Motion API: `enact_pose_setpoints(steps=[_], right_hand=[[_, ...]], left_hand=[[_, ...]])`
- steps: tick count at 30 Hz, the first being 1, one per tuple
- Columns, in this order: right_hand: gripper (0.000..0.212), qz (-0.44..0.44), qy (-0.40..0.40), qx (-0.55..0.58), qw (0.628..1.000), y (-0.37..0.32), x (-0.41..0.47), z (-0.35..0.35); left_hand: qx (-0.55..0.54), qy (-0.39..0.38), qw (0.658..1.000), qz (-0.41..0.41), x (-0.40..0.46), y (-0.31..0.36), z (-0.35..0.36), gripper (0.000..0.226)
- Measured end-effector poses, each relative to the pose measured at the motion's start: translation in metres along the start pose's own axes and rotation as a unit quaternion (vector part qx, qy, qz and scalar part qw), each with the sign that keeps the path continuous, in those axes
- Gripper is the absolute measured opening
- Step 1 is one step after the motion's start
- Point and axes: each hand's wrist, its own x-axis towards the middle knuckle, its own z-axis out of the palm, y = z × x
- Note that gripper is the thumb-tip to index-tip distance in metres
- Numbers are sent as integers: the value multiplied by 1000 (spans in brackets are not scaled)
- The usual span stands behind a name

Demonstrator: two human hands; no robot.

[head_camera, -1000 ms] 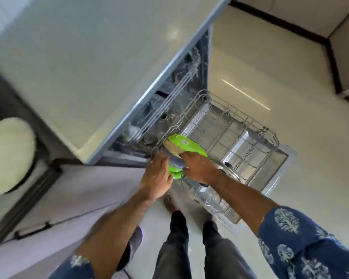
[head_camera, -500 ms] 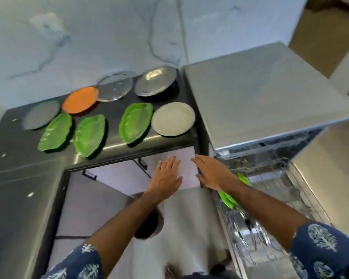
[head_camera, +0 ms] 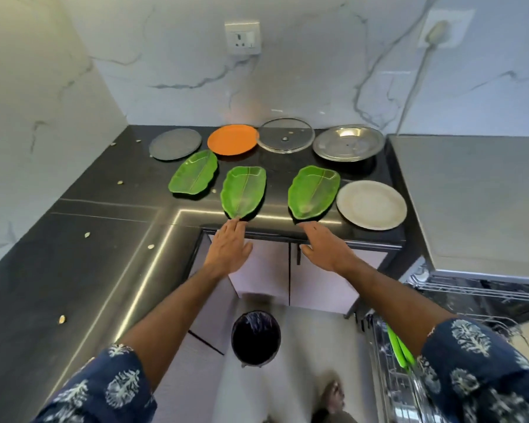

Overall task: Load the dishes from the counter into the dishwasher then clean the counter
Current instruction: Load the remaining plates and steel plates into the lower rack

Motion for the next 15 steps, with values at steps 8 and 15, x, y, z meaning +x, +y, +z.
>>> enact_pose_setpoints(steps=[8,15], right_hand=[[55,67,-37,197,977,-28,105,21],[40,214,-75,470,853,-41,195,45]], left_hand=[[-182,6,970,-164,66,-50,-11,47],[-311,-23,906,-287,123,-76,-5,65]])
